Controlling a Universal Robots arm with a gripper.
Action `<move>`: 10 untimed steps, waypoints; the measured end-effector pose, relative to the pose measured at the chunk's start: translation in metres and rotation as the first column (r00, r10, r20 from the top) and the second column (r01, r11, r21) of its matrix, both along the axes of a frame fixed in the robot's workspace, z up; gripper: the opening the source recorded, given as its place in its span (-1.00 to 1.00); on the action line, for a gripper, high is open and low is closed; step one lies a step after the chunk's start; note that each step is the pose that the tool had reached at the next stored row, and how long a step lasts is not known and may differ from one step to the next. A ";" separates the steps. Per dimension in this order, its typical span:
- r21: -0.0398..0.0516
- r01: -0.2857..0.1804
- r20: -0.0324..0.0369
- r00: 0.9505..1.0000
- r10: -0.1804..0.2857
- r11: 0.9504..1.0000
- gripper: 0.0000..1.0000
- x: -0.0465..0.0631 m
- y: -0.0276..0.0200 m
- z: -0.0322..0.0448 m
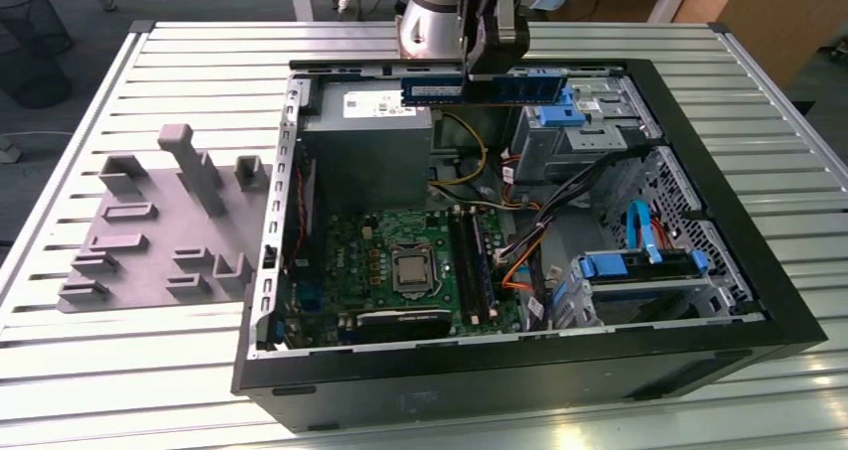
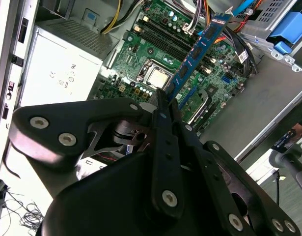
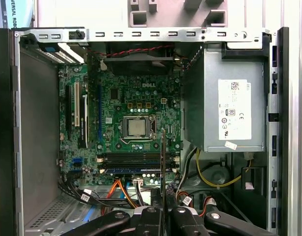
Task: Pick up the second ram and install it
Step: 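Insert the second ram into the second slot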
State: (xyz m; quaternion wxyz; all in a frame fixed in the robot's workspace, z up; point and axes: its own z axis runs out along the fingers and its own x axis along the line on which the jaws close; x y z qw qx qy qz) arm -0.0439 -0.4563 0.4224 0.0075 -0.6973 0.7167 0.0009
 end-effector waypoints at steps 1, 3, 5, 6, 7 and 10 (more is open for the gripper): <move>0.000 0.000 0.000 1.000 0.000 1.000 -0.72 0.000 0.0000 0.0000; 0.000 0.000 0.000 1.000 0.000 1.000 -0.72 0.000 0.0000 0.0000; 0.000 0.003 0.000 1.000 -0.003 1.000 -0.72 0.000 0.0000 0.0000; 0.000 0.010 0.000 1.000 -0.010 1.000 -0.72 0.000 0.0000 0.0000; -0.001 0.021 0.000 1.000 -0.021 1.000 -0.72 0.000 0.0000 0.0000; -0.003 0.062 0.000 0.998 -0.062 0.998 -0.72 0.000 0.0000 -0.0001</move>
